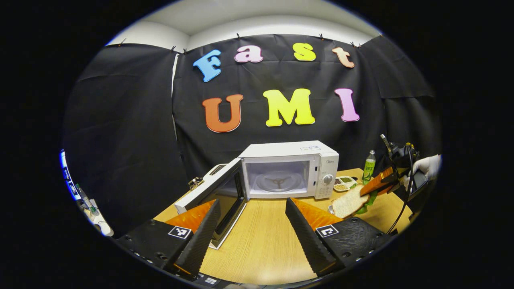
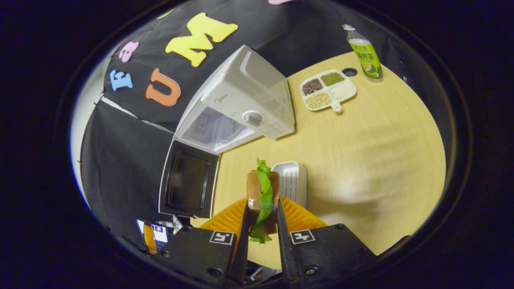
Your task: Open the microwave oven with the left hand, put the food in, and close the microwave oven.
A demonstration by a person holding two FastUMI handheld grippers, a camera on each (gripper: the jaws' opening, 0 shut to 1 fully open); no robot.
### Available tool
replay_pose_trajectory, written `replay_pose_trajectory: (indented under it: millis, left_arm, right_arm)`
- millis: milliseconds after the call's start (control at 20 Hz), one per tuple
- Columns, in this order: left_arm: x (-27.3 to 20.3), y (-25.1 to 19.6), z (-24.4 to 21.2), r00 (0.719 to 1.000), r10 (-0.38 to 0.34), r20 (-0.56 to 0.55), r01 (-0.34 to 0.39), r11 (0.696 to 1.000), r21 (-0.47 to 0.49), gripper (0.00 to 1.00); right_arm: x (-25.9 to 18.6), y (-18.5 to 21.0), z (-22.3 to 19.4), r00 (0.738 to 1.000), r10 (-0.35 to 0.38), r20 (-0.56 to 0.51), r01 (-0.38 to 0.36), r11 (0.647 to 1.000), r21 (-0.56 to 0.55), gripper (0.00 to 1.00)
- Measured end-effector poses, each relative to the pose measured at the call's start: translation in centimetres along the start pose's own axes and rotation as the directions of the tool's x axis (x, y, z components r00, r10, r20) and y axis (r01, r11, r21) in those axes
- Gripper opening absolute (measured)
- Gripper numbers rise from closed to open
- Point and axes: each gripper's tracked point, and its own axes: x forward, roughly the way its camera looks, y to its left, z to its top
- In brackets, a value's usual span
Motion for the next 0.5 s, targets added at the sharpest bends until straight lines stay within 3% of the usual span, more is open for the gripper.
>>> replay_pose_trajectory:
  millis: [100,150,200,250,300,400,450,500]
  left_arm:
    - [0.0,1.0,-0.3,1.0,-0.011,-0.001,0.011,1.0,-0.001,0.97]
    - [-0.1,1.6,-0.4,1.0,-0.015,-0.001,0.015,1.0,0.004,0.97]
    - [-0.1,2.1,-0.6,1.0,-0.019,-0.004,0.019,1.0,0.008,0.97]
    - [-0.1,2.5,-0.7,1.0,-0.024,-0.002,0.024,1.0,0.013,0.97]
    - [-0.1,2.9,-0.8,0.999,-0.036,0.0,0.036,0.999,0.021,0.97]
    - [0.1,3.9,-1.0,0.999,-0.05,-0.001,0.05,0.998,0.036,0.97]
    - [0.1,4.4,-1.0,0.998,-0.055,0.0,0.055,0.998,0.036,0.97]
    - [0.0,4.8,-1.1,0.998,-0.058,-0.002,0.058,0.998,0.032,0.96]
  right_arm:
    - [-0.1,2.2,0.4,0.999,0.023,0.037,-0.022,1.0,-0.009,0.37]
    - [0.1,3.4,0.6,0.998,0.037,0.055,-0.036,0.999,-0.023,0.29]
    - [0.7,4.6,0.8,0.996,0.051,0.079,-0.048,0.998,-0.033,0.37]
    - [1.4,5.6,1.0,0.993,0.063,0.101,-0.059,0.997,-0.041,0.29]
    - [2.5,6.5,1.2,0.989,0.065,0.129,-0.063,0.998,-0.021,0.36]
    - [4.8,8.3,0.8,0.985,0.086,0.149,-0.089,0.996,0.014,0.34]
    - [5.9,9.5,0.8,0.98,0.107,0.166,-0.114,0.993,0.032,0.24]
    - [7.1,10.6,0.8,0.975,0.125,0.185,-0.136,0.989,0.051,0.23]
